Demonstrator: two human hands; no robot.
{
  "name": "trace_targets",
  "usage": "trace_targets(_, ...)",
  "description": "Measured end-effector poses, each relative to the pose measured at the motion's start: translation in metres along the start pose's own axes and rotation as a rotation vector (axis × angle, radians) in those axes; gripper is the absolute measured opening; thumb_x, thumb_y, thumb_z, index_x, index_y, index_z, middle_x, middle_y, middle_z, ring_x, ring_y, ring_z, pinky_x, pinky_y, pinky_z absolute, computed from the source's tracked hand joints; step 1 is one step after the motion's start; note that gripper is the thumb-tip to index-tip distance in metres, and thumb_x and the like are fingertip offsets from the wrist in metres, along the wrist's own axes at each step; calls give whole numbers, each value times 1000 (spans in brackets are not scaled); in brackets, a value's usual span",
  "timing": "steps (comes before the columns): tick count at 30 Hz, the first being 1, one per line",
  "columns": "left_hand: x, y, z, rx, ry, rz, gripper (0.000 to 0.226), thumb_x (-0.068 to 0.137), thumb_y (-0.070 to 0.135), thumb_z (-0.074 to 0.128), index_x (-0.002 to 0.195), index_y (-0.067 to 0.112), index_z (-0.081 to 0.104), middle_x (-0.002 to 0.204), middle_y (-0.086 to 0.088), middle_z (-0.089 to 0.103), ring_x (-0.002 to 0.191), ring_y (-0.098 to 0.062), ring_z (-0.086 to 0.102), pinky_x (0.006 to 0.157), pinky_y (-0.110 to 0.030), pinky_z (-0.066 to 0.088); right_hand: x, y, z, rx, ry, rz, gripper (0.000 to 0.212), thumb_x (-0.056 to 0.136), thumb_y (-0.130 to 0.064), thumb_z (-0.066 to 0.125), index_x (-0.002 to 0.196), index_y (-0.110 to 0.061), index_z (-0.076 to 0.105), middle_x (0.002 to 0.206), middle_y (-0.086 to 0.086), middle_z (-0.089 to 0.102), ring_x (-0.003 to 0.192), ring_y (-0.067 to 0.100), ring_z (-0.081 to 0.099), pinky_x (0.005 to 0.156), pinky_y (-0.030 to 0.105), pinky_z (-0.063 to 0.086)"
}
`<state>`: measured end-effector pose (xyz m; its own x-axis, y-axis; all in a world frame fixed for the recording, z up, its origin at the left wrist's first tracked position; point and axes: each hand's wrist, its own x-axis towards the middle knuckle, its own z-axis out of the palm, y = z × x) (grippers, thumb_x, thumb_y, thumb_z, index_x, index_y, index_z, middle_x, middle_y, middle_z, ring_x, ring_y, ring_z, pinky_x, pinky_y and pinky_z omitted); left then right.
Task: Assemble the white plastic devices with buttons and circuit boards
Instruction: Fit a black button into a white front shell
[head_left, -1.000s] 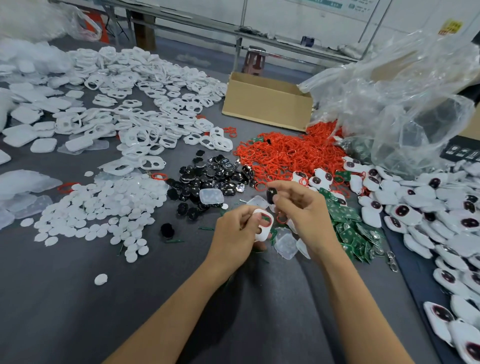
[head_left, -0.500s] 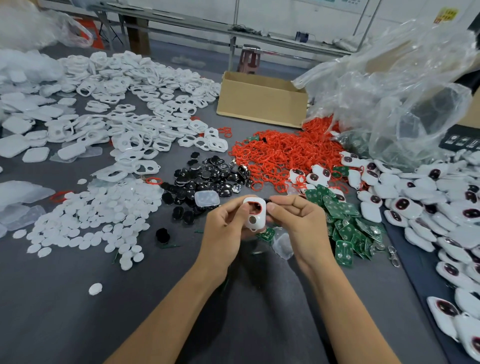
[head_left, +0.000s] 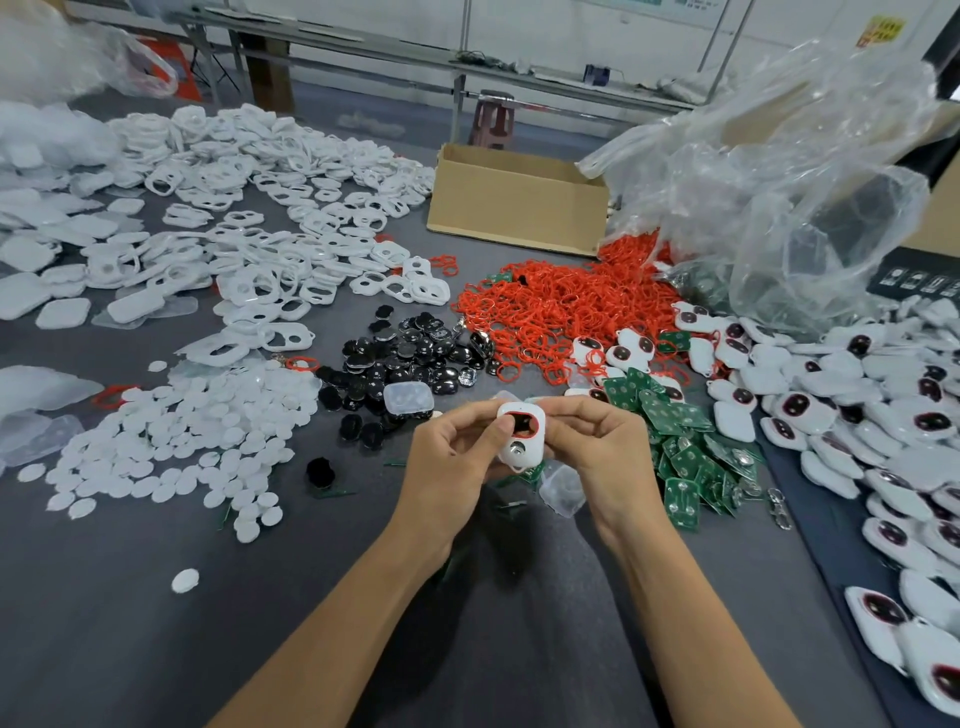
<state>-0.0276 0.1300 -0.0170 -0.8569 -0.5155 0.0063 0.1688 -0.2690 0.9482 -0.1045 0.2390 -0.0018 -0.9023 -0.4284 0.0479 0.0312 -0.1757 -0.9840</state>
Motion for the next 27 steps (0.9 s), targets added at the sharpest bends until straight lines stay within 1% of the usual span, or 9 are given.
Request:
trace_targets(3,1,-1,0,40,40,13,15,90,4,61,103,5,70,82,-2,74,73,-12,67,69,-32,60,0,1,1,23,-35,8,12,75,10,66,85,4,69,71,13,72,59,18,67,58,24,56)
trace_targets(6,3,-1,0,60,76,22,15,90,4,61,93,14,72,75,4,73,72,-11,67,69,-32,60,1,2,-1,44,-100,39,11,82,8,61,89,5,68,73,14,72,60,18,67,57,22,55)
trace_targets(8,4,-2,-2,78,102,36,20,90,4,62,87,21,72,75,4,74,74,-12,68,69,-31,60,1,3,-3,24,-132,38,14,83,-3,63,94,5,68,76,13,72,64,17,66,61,22,55)
trace_targets(10,5,-3,-3,109,125,55,23,89,6,64,84,26,72,76,3,74,75,-15,68,70,-34,60,0,2,-2,-5,-154,24,23,75,-14,70,93,1,70,77,10,72,67,16,65,65,23,54)
trace_targets(12,4,-4,-4,138,127,61,24,89,6,64,83,27,73,75,4,74,73,-13,68,72,-37,60,-1,2,0,-47,-153,-9,20,68,-8,76,87,-5,70,75,6,71,66,13,64,65,21,53)
trace_targets(16,3,-1,-3,151,108,43,22,90,4,63,89,23,73,74,5,73,71,-8,66,73,-39,61,-1,4,2,-105,-118,-13,21,70,9,74,85,-5,68,73,5,69,64,13,62,64,20,53)
trace_targets(20,2,0,-3,67,56,6,21,88,0,63,98,15,73,88,-3,76,79,-13,67,76,-38,59,-1,2,3,32,-87,73,30,75,14,66,100,-2,62,77,15,69,61,19,65,60,24,53)
trace_targets(23,3,2,-6,-26,17,-3,20,82,1,67,94,16,74,89,-4,75,82,-14,68,81,-34,56,0,0,2,169,-109,126,40,71,10,67,108,-1,58,75,13,70,61,19,66,61,25,55)
trace_targets(27,7,3,-9,-299,-75,-119,29,66,11,69,95,8,71,89,-8,75,77,-15,71,70,-26,59,1,-2,1,315,-198,166,39,67,1,64,105,-1,61,80,11,73,67,16,69,65,23,57)
